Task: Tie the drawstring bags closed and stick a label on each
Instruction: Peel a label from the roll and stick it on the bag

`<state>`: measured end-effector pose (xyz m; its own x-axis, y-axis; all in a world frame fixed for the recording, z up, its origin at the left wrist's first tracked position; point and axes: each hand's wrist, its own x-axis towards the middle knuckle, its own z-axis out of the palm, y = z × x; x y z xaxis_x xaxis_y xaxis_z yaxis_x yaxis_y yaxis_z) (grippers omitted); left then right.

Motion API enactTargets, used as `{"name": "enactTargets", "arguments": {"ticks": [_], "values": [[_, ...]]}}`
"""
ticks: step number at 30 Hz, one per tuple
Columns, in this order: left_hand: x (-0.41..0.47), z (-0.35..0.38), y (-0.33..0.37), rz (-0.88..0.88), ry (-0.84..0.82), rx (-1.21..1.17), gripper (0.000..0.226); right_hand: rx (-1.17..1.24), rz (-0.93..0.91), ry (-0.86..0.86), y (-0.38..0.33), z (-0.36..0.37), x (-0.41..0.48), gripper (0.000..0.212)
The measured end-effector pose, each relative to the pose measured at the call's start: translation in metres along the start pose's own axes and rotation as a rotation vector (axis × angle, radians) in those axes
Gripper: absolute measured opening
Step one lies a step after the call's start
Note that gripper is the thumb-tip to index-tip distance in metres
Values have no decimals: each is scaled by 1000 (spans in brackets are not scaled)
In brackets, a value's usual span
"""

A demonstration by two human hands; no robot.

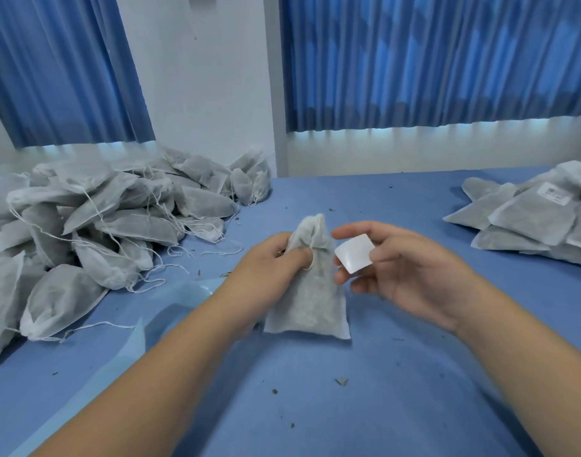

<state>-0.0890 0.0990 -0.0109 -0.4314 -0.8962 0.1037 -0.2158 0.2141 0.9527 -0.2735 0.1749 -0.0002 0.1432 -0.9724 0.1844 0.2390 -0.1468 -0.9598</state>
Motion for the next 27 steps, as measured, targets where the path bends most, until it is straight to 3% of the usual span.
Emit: {"name": "enactTargets", "arguments": {"ticks": [3, 8, 11, 14, 17, 20, 27], "values": [[18, 25, 5, -20, -163, -6, 26, 55, -55, -22, -7, -11, -8, 35], [35, 51, 0, -68, -279, 9, 54, 10, -108, -39, -15, -19, -13, 31], [37, 55, -6, -51, -363, 62, 46, -86, -76, 5, -11, -17, -11, 34], [35, 49, -14, -111, -375, -56, 44, -119, -64, 156, -5, -15, -6, 36], [31, 41, -16, -172, -427, -215, 17, -140, -87, 319, -1, -15, -2, 19], [29, 37, -15, -192, -473, -308, 7, -268, -94, 418, 4, -15, 0, 21], [28, 37, -13, -235, -543, -422, 26, -708, -290, 496, 10, -12, -3, 21]]}}
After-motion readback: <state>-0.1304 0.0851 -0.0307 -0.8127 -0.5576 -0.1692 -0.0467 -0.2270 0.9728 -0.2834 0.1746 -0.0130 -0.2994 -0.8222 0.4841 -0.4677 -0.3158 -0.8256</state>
